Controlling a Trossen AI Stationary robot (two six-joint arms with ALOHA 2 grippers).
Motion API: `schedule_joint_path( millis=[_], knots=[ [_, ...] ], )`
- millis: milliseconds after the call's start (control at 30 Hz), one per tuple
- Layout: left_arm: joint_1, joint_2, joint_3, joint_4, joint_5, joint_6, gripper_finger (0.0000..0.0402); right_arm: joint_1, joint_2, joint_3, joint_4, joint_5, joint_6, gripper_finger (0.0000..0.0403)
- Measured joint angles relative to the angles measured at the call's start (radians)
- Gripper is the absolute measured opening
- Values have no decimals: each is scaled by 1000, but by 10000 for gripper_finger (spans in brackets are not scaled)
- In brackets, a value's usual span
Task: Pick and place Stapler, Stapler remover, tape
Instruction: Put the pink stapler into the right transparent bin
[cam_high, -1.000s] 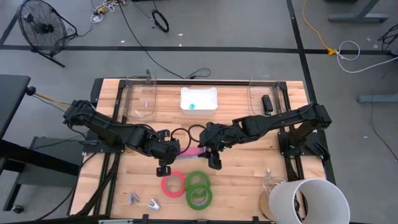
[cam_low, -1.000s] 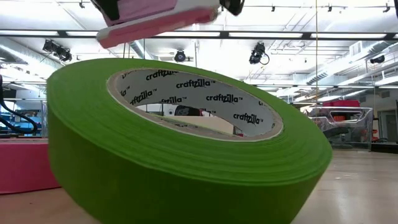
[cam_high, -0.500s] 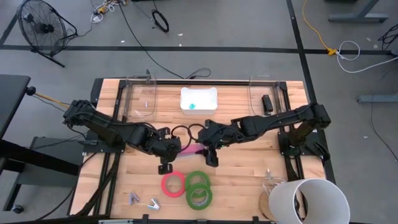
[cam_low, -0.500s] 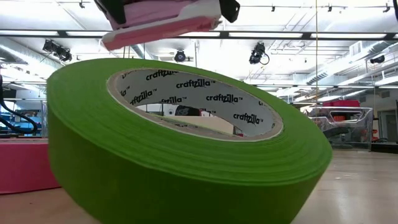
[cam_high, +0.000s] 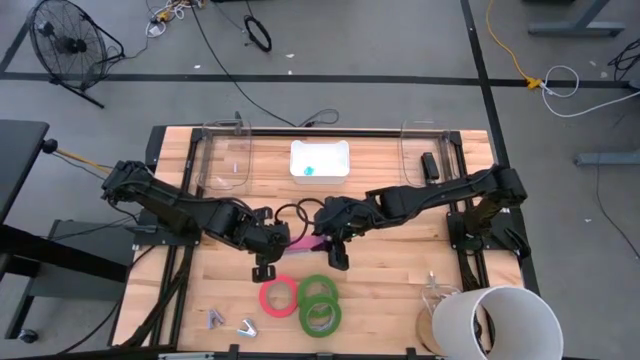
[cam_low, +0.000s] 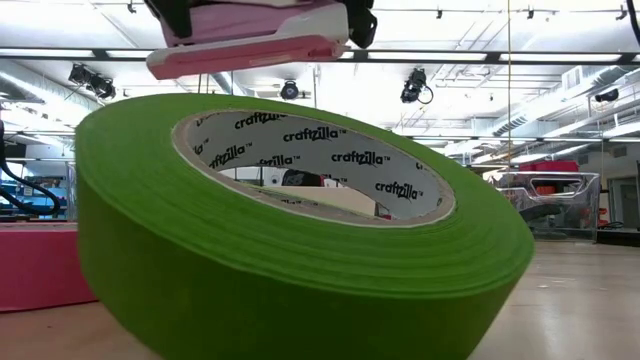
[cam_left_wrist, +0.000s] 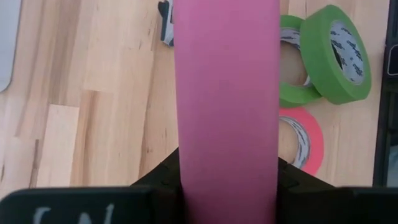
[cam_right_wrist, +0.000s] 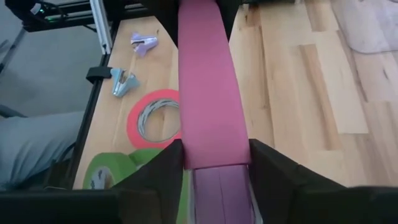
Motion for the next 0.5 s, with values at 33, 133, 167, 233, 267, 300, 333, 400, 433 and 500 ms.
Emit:
schedule_joint_path(
  millis=[33, 133, 167, 233, 267, 300, 333, 400, 433, 500],
  knots=[
    [0, 0, 0, 0, 1, 0, 114, 0, 2, 0, 2, -5, -1, 162],
    [0, 0, 0, -1, 1, 1, 114, 0, 6, 0, 6, -4, -3, 172],
    [0, 0, 0, -1, 0, 1, 114, 0, 6, 0, 7, -1, -5, 177],
    [0, 0, 0, 10, -6, 5, 114, 0, 6, 0, 10, -1, -12, 181],
    [0, 0, 0, 18, -8, 5, 114, 0, 7, 0, 10, -3, -15, 180],
    [1, 0, 0, 18, -8, 6, 114, 0, 7, 0, 6, 0, -19, 174],
    [1, 0, 0, 17, -10, 6, 114, 0, 7, 0, 0, 7, -24, 164],
    [1, 0, 0, 18, -8, 6, 114, 0, 7, 0, -14, 10, -29, 133],
    [1, 0, 0, 19, -9, 6, 114, 0, 7, 0, -19, 12, -34, 131],
    [1, 0, 0, 18, -10, 5, 114, 0, 7, 0, -21, 5, -44, 131]
  ],
)
